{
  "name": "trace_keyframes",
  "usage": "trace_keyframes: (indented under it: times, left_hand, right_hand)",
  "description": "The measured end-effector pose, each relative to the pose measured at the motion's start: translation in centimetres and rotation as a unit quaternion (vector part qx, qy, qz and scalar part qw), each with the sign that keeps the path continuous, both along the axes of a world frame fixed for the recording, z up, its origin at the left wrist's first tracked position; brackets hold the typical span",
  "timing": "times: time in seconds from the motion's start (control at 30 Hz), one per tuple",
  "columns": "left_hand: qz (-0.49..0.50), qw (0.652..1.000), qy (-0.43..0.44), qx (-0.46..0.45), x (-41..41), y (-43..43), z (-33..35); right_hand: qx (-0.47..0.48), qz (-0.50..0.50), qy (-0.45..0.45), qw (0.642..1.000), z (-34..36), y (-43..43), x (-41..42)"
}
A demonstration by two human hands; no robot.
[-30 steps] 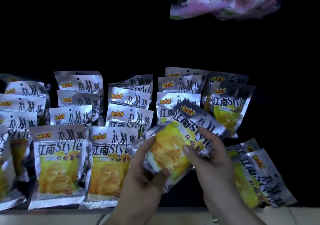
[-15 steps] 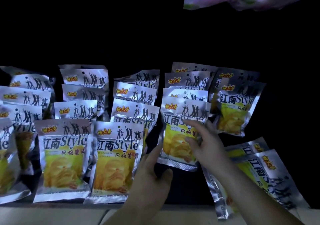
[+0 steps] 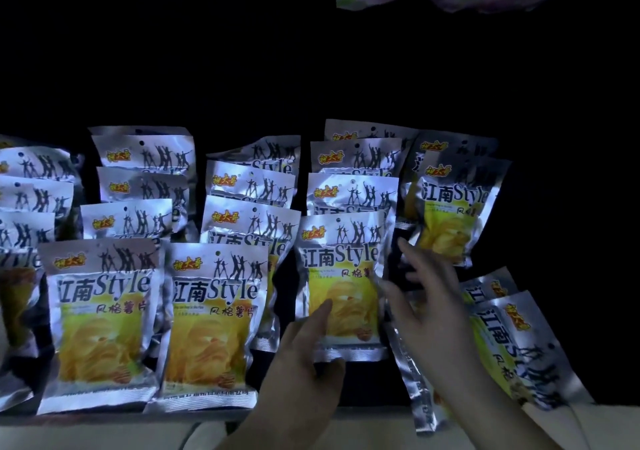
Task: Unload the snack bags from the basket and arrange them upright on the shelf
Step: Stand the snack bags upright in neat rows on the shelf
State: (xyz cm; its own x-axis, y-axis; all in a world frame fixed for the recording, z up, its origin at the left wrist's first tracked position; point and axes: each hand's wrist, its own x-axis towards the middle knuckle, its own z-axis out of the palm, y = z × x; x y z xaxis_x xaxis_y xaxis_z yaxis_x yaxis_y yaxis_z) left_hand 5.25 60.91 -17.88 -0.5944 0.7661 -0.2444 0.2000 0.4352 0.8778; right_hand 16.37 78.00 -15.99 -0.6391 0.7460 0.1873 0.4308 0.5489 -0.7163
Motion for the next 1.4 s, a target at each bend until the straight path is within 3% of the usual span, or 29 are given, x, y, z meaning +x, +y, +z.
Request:
trace_keyframes:
  times: [0.13, 0.27, 0.33, 0.47, 0.6, 0.87, 0.97, 1.03, 1.23, 1.4]
  left_hand:
    - [-0.014, 0.999, 0.031, -0.015, 0.2, 0.6, -0.2]
    - [-0.045, 0.994, 0.094, -0.019, 1.2, 1.3, -0.6]
    - [-0.065, 0.995, 0.074, -0.015, 1.7, 1.6, -0.9]
    - [-0.096, 0.994, 0.058, -0.016, 1.9, 1.6, -1.1]
    - [-0.085, 0.993, 0.086, -0.01, 1.1, 1.6, -1.8]
    - [-0.083, 0.99, 0.11, -0.005, 0.3, 0.8, -2.1]
    - [-0.08, 0.988, 0.128, -0.018, 0.4, 1.0, -2.1]
    - [-0.073, 0.987, 0.139, -0.026, 0.6, 1.2, -1.9]
    - [-0.072, 0.985, 0.154, -0.041, 1.0, 1.1, -1.9]
    - [-0.077, 0.978, 0.191, -0.019, 1.7, 1.5, -1.1]
  right_hand:
    - [-0.013, -0.041, -0.018, 0.999, -0.3, -1.0, 5.0]
    - [-0.017, 0.016, -0.07, 0.997, -0.8, -1.2, 4.6]
    - [-0.029, 0.046, -0.164, 0.985, -0.9, -1.7, 3.0]
    - [0.018, 0.03, -0.408, 0.912, -1.6, -0.7, 2.1]
    - [0.02, 0.046, -0.454, 0.89, -1.9, 0.3, 2.9]
    - [0.058, 0.176, -0.413, 0.892, -0.3, 0.1, 6.2]
    - [0.052, 0.194, -0.334, 0.921, -0.1, 0.2, 7.8]
    - [0.082, 0.173, -0.264, 0.945, -0.8, 0.3, 8.7]
    - [0.135, 0.103, -0.152, 0.974, -1.2, 0.2, 9.6]
    - [0.167, -0.093, -0.125, 0.974, 0.5, -0.8, 12.3]
